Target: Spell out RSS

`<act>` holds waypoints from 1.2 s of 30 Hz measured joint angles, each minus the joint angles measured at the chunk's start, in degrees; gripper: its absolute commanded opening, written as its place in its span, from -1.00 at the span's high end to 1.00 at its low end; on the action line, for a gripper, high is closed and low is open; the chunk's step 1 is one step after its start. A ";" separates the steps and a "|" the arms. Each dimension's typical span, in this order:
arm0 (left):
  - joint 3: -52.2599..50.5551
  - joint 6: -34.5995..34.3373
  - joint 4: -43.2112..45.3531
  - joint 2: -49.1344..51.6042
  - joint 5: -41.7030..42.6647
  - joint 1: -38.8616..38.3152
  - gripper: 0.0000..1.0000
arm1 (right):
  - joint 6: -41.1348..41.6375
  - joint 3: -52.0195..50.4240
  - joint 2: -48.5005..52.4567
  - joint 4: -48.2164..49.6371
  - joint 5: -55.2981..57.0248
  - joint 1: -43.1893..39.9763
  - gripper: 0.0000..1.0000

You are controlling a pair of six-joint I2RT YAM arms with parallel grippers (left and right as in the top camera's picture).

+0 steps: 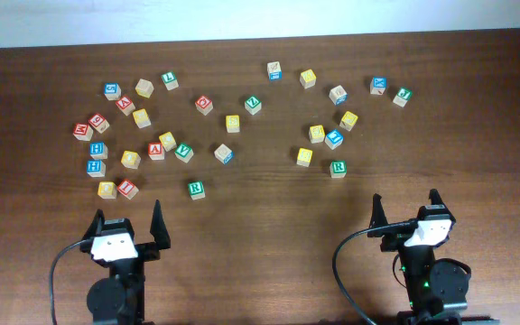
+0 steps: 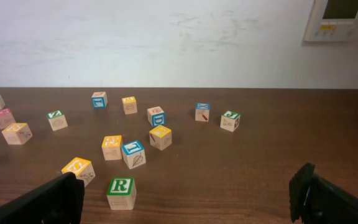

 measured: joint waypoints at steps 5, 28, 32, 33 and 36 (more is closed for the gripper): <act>0.00 0.00 0.00 0.00 0.00 0.00 -0.98 | 0.00 0.00 0.00 0.00 0.00 0.00 -0.97; 29.20 -17.57 14.03 10.75 43.67 0.22 -0.98 | 0.02 0.00 -0.04 -0.02 0.17 0.00 -0.97; 48.87 -12.76 -8.90 27.50 48.48 0.26 -0.98 | 0.00 0.00 0.00 -0.02 0.17 0.00 -0.97; 50.82 -11.98 -9.51 30.49 49.40 0.26 -0.98 | 0.00 0.00 0.00 0.00 0.17 0.00 -0.97; 58.23 -10.45 -16.74 39.30 47.63 0.26 -0.97 | 0.00 0.00 -0.02 0.00 0.17 0.00 -0.97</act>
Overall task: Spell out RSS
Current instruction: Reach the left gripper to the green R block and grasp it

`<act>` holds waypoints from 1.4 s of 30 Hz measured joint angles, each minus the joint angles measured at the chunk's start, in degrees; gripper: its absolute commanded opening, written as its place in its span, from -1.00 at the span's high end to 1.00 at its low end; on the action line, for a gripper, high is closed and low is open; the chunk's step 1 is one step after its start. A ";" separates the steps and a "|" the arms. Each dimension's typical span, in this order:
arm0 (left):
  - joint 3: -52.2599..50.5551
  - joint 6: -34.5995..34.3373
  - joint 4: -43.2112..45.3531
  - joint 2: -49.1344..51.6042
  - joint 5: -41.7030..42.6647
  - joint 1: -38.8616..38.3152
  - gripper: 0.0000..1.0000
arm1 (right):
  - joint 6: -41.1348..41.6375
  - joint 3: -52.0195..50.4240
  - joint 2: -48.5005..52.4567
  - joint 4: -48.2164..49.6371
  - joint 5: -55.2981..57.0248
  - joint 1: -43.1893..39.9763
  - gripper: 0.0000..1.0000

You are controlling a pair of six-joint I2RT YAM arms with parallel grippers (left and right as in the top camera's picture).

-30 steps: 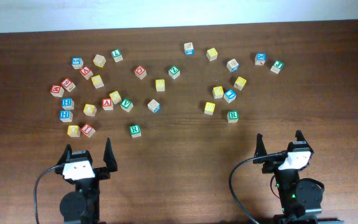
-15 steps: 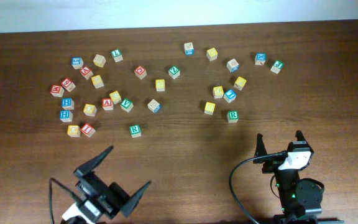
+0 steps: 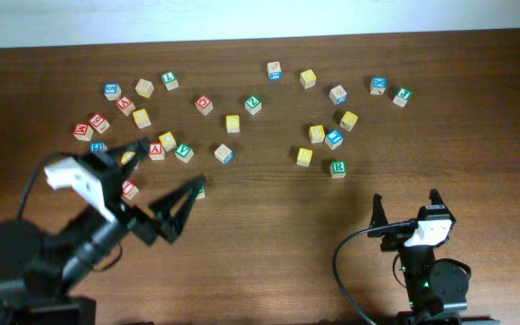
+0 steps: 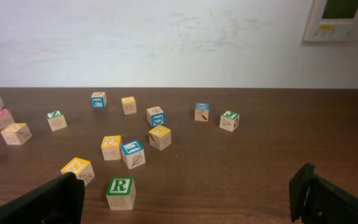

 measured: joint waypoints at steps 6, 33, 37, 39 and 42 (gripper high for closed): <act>25.57 7.32 -43.87 22.53 -19.85 0.00 -0.97 | 0.00 0.00 -0.02 0.00 0.00 0.00 -0.97; 18.45 -21.57 -40.63 66.38 -46.51 -18.99 -0.78 | 0.00 0.00 -0.02 0.00 0.00 0.00 -0.97; 18.16 -19.15 -37.83 69.64 -45.64 -19.02 -0.35 | 0.00 0.00 -0.02 0.00 0.00 0.00 -0.97; 17.75 -18.12 -37.20 70.62 -45.20 -18.99 -0.35 | 0.00 0.00 -0.02 -0.02 0.00 0.00 -0.97; 17.31 -17.90 -35.39 72.81 -45.03 -18.99 -0.29 | 0.00 0.00 -0.02 0.00 0.00 0.00 -0.97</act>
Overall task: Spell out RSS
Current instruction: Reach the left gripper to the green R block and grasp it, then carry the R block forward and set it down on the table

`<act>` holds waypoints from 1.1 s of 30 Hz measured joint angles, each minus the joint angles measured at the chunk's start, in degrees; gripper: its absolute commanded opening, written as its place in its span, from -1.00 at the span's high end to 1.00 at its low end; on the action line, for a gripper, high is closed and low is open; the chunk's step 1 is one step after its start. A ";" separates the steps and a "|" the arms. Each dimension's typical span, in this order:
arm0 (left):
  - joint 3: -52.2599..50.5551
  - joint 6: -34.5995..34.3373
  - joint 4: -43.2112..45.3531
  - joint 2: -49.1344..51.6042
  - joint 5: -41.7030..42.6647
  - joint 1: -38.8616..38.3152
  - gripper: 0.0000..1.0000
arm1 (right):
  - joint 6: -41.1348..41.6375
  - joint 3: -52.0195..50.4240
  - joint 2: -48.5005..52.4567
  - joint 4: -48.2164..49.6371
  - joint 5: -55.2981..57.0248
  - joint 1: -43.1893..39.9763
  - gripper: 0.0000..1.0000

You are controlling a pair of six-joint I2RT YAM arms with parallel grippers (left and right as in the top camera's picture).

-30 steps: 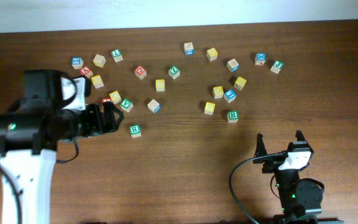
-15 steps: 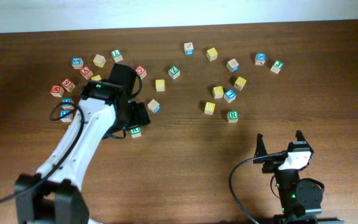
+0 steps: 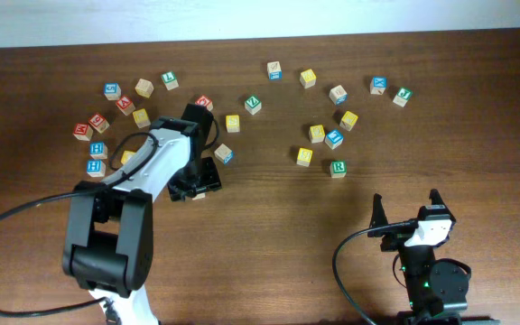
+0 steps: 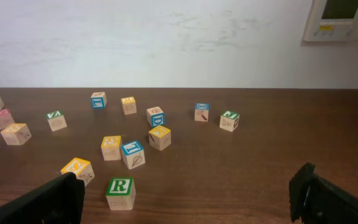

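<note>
Lettered wooden blocks lie scattered across the far half of the brown table (image 3: 269, 235). My left gripper (image 3: 197, 183) is reached out and lowered over a block left of centre; its dark fingers look spread on either side, and the block is almost wholly hidden beneath it. A green R block (image 3: 338, 168) (image 4: 120, 191) rests on the right side, with a yellow S block (image 3: 304, 156) (image 4: 78, 169) just to its left. My right gripper (image 3: 406, 212) (image 4: 185, 199) stands open near the front edge, holding nothing, short of the green R block.
Red, blue and yellow blocks (image 3: 97, 149) cluster at the far left beside my left arm (image 3: 152, 162). More blocks (image 3: 337, 94) are spread along the back right. A white wall (image 4: 166, 37) rises behind the table, with a panel (image 4: 344, 18) on it.
My left arm was raised over the table's left front with its gripper wide open. Now it is stretched forward and down over the spot where a green R block lay. My right arm has not moved.
Both grippers first rested open at the table's front edge, with a green R block lying free left of centre. Then my left arm was lifted and swung out, gripper open. Now that gripper sits over that R block. No block has changed place.
</note>
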 measured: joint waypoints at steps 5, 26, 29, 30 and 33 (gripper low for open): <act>-0.26 0.24 2.08 0.31 -0.96 0.00 0.04 | 0.02 0.00 0.00 0.00 0.00 0.00 -0.97; -0.28 0.76 3.17 0.31 -2.62 0.00 0.64 | 0.00 0.00 0.00 0.00 0.00 0.00 -0.97; -0.24 0.96 3.19 0.31 -2.67 -0.04 0.74 | 0.00 0.00 0.00 0.00 0.00 0.00 -0.97; -0.24 1.22 3.17 0.31 -2.64 -0.04 0.77 | 0.00 0.00 0.00 -0.02 0.00 0.00 -0.97; 0.20 3.61 1.11 0.31 -1.27 -0.04 0.84 | -0.02 0.00 0.00 0.00 0.00 0.00 -0.97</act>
